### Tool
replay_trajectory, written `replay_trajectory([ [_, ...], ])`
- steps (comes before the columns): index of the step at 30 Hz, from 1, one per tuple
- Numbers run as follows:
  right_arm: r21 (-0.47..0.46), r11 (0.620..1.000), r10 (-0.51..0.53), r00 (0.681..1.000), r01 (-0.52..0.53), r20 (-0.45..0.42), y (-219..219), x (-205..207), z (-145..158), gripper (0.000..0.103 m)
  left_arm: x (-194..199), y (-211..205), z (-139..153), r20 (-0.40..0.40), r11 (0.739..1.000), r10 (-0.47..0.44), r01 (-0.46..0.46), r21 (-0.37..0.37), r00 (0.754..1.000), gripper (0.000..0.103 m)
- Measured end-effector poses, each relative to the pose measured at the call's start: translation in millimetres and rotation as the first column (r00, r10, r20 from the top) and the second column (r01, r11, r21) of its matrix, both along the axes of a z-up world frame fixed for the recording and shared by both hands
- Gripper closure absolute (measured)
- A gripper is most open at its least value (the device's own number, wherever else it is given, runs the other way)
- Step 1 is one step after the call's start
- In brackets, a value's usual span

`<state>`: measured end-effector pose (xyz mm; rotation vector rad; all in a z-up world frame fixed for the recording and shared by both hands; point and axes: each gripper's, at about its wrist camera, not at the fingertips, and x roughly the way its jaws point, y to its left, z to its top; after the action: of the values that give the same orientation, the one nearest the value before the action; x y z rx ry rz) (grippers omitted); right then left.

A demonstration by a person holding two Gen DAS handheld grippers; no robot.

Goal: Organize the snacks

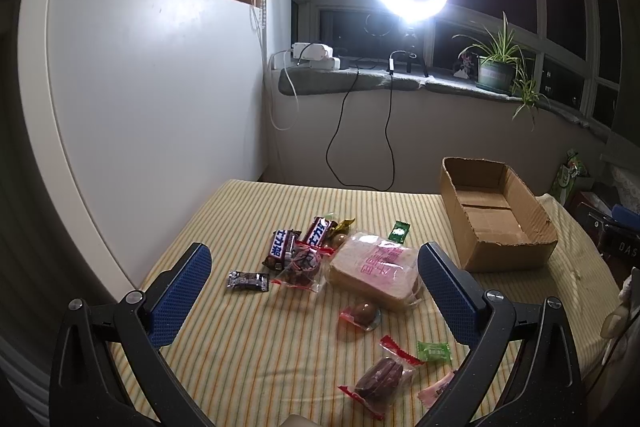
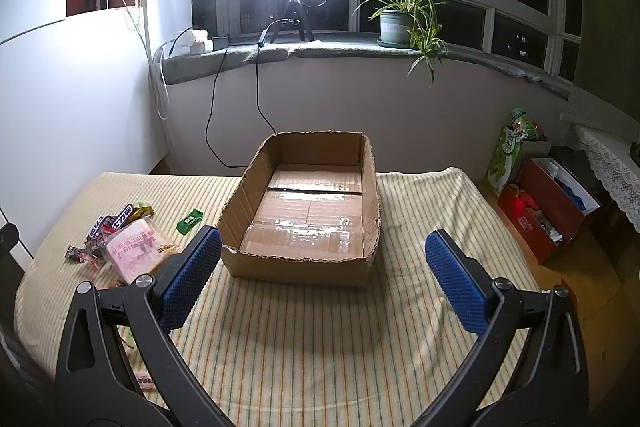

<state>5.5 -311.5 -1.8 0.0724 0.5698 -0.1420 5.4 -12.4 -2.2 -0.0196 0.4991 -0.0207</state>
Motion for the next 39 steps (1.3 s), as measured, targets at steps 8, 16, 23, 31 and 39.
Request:
replay_trajectory([
  [8,-0.008,1.000,0.011,1.000,-0.011,-0.001,2.2,1.0,0.2,0.000,-0.6,0.6,-1.4,-0.001,1.000,-0.004,0.004,-0.004,1.000,0.001],
  [16,-0.011,1.000,0.019,1.000,-0.019,-0.005,2.6,1.9,-1.0,0.000,-0.4,-1.1,0.0,0.000,1.000,-0.008,0.008,-0.008,1.000,0.001],
  [23,-0.011,1.000,0.019,1.000,-0.019,-0.006,3.1,2.3,-1.4,0.000,-1.2,-2.7,-0.2,-0.001,1.000,-0.010,0.010,-0.008,1.000,0.001],
  [31,-0.012,1.000,0.027,1.000,-0.027,-0.004,3.2,1.5,-1.7,0.000,-1.3,-2.6,-0.3,-0.002,1.000,-0.008,0.008,-0.012,1.000,0.001],
  [39,-0.010,1.000,0.028,1.000,-0.028,-0.005,2.9,0.9,-1.9,0.000,-1.3,-2.2,1.3,-0.001,1.000,-0.018,0.018,-0.010,1.000,0.001],
])
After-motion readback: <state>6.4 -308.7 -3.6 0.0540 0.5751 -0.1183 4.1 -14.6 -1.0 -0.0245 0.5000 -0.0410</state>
